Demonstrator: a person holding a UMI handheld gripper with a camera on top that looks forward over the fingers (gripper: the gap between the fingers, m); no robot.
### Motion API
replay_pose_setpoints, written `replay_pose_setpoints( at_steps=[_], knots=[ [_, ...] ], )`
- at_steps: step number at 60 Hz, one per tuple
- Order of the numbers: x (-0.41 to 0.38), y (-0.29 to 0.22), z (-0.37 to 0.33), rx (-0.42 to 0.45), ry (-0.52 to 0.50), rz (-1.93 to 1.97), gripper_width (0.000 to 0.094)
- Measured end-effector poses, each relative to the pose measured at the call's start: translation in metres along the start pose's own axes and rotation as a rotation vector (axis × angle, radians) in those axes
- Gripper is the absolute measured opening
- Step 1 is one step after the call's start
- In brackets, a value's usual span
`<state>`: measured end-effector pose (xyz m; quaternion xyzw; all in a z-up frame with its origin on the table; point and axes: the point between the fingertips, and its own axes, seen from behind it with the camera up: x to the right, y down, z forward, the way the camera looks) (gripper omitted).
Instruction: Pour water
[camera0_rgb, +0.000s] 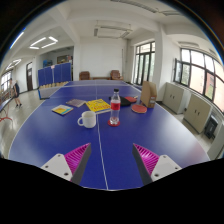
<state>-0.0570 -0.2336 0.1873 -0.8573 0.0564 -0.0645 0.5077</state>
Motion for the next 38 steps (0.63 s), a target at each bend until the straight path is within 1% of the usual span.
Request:
replay_pose_setpoints(
  at_steps=[9, 16, 25, 38],
  knots=[
    [-0.006, 0.021, -0.083, 0.011, 0.020, -0.007, 0.0851],
    [-0.012, 0.031, -0.131, 0.033, 0.017, -0.011, 0.0851],
    [-0.012, 0.038, -0.169, 0.060, 0.036, -0.037, 0.0851],
    [-0.006, 0.039, -0.187, 0.076, 0.052, -0.049, 0.0848]
  ],
)
